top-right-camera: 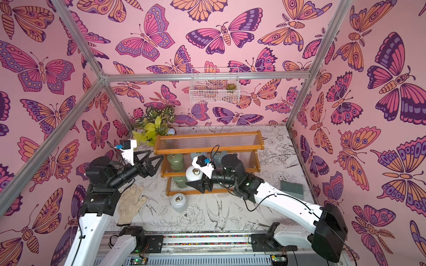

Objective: Remove the tea canisters from the shelf
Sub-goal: Place the tea canister at the center of the board.

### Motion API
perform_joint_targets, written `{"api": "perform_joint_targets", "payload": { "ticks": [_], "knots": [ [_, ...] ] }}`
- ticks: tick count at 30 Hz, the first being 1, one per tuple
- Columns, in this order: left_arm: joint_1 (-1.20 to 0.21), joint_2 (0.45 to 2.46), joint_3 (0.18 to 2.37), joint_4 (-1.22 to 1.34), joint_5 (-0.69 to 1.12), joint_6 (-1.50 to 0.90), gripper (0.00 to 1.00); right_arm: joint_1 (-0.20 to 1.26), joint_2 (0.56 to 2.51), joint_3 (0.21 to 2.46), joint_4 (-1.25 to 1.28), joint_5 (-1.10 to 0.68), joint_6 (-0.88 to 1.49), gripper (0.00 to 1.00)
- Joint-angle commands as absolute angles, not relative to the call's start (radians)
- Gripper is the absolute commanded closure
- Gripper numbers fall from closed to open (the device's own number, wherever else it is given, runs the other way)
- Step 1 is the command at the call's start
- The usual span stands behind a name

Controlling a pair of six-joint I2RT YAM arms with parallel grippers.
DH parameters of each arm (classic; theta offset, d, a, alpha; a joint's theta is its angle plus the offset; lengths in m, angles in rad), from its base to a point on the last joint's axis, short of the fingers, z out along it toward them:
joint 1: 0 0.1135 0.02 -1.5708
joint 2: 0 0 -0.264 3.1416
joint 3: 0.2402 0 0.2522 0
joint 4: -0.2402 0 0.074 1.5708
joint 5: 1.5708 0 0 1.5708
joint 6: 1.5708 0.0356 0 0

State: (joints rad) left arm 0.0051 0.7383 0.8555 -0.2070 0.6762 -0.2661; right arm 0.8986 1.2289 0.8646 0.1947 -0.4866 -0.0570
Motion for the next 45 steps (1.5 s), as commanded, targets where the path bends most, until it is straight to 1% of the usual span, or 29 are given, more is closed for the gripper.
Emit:
{"api": "perform_joint_targets", "payload": {
  "ticks": [1, 9, 13, 14, 22, 32, 34, 39, 45],
  "knots": [
    [-0.002, 0.745, 0.882, -0.196, 0.668, -0.247, 0.01, 0.934, 1.241, 0.819, 0.309, -0.449, -0.012, 0.63],
    [-0.002, 0.762, 0.879, -0.197, 0.660, -0.256, 0.01, 1.000, 1.367, 0.677, 0.469, -0.350, -0.020, 0.62],
    [-0.002, 0.766, 0.877, -0.197, 0.653, -0.259, 0.01, 1.011, 1.416, 0.622, 0.575, -0.336, -0.012, 0.60],
    [-0.002, 0.767, 0.876, -0.197, 0.650, -0.260, 0.01, 1.012, 1.428, 0.616, 0.584, -0.334, -0.017, 0.59],
    [-0.002, 0.777, 0.867, -0.197, 0.635, -0.262, 0.01, 1.016, 1.541, 0.618, 0.614, -0.315, -0.067, 0.58],
    [-0.002, 0.795, 0.862, -0.197, 0.625, -0.259, 0.01, 1.018, 1.681, 0.612, 0.749, -0.349, -0.040, 0.53],
    [-0.002, 0.799, 0.861, -0.197, 0.632, -0.259, 0.01, 1.017, 1.709, 0.608, 0.791, -0.348, -0.038, 0.51],
    [-0.002, 0.802, 0.858, -0.198, 0.628, -0.256, 0.01, 1.017, 1.764, 0.600, 0.879, -0.339, -0.016, 0.43],
    [-0.002, 0.795, 0.853, -0.198, 0.626, -0.256, 0.01, 1.019, 1.798, 0.597, 0.888, -0.349, -0.002, 0.36]
  ]
}}
